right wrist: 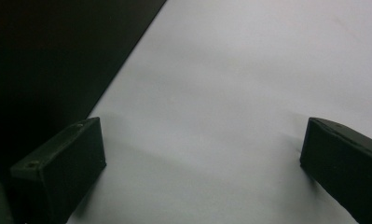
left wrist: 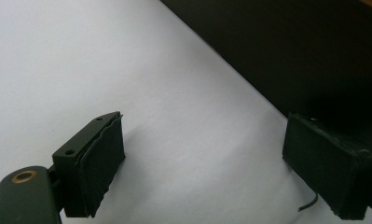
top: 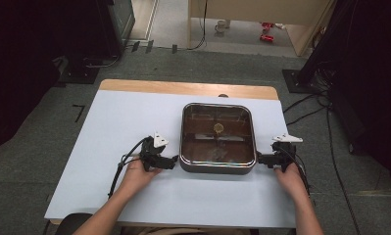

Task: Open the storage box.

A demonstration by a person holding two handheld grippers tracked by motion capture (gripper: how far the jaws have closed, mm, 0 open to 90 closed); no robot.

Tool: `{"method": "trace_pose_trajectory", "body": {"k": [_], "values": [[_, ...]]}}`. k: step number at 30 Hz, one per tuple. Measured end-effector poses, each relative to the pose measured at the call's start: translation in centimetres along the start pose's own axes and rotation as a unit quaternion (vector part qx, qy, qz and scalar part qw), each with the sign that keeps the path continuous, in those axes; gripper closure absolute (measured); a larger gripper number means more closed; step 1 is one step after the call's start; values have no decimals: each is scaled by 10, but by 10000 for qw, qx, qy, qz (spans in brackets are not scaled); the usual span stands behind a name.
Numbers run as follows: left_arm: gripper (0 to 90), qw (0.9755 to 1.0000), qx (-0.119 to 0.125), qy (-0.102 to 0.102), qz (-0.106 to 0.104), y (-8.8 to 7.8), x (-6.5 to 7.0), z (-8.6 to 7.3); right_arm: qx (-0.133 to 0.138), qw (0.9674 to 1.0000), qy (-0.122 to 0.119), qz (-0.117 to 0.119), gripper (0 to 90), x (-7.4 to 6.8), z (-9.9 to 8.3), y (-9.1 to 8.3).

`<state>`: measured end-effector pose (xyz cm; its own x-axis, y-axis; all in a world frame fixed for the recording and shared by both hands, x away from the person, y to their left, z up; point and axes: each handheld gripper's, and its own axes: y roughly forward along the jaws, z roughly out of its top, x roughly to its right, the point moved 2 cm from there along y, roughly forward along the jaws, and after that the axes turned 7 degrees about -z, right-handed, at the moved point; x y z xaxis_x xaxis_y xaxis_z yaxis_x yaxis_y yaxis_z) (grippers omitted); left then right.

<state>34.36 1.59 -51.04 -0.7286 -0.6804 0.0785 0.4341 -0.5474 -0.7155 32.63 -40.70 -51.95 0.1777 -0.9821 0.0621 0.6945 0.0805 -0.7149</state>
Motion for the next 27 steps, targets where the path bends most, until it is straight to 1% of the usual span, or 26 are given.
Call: {"method": "trace_pose_trajectory", "body": {"k": [2, 3, 6, 8, 9, 11, 12, 13, 14, 15, 17, 18, 19, 20, 23, 24, 25, 26, 27], "values": [[128, 10000, -46, 13, -4, 0, 0, 1, 0, 10000, -1, 0, 0, 0, 0, 0], [133, 9998, -174, 102, -62, 0, -1, 4, -1, 10000, 1, 0, 0, 0, 0, 0], [136, 9992, -351, 152, -124, 1, -2, 8, -3, 10000, 3, 1, 0, 0, 0, 0], [139, 9990, -380, 163, -143, 1, -2, 9, -4, 10000, 6, 1, 0, 0, 0, 0], [149, 9987, -435, 210, -150, 1, -2, 10, -4, 10000, 7, 0, 0, 0, 0, 0], [149, 9982, -553, 210, -112, 1, -1, 13, -4, 10000, 6, 0, 0, 0, 0, 0], [165, 9978, -599, 223, -154, 0, -1, 14, -5, 10000, 7, 0, 0, 0, 0, 0], [212, 9976, -612, 225, -231, 0, 0, 15, -5, 10000, 7, 1, 0, 0, 0, 0], [245, 9973, -642, 259, -252, -1, 1, 15, -4, 10000, 6, 0, 0, 0, 0, 0], [265, 9973, -642, 259, -252, -1, 1, 15, -4, 10000, 6, 0, 0, 0, 0, 0], [278, 9966, -699, 285, -336, -2, 0, 17, 0, 10000, -2, 1, 0, 0, 0, 0], [294, 9964, -728, 278, -343, -3, -1, 17, 0, 10000, -2, 0, 0, 0, 0, 0], [360, 9962, -774, 217, -339, -4, -3, 19, 0, 10000, -1, -1, 0, 0, 0, 0], [405, 9959, -806, 161, -384, -6, -5, 20, 0, 10000, -2, -2, 0, 0, 0, 0], [421, 9944, -839, -31, -639, -12, -13, 23, 0, 10000, -1, -2, 0, 0, 0, 0], [425, 9944, -839, -31, -639, -12, -13, 23, 0, 10000, -3, -3, 0, 0, 0, 0], [425, 9941, -742, -116, -788, -18, -18, 26, 1, 10000, -3, -4, 0, 0, 0, 0], [426, 9942, -665, -132, -834, -21, -19, 28, 0, 10000, -4, -5, 0, 0, 0, 0], [425, 9942, -665, -132, -834, -21, -19, 28, -2, 10000, -2, -5, 0, 0, 0, 0]]}}
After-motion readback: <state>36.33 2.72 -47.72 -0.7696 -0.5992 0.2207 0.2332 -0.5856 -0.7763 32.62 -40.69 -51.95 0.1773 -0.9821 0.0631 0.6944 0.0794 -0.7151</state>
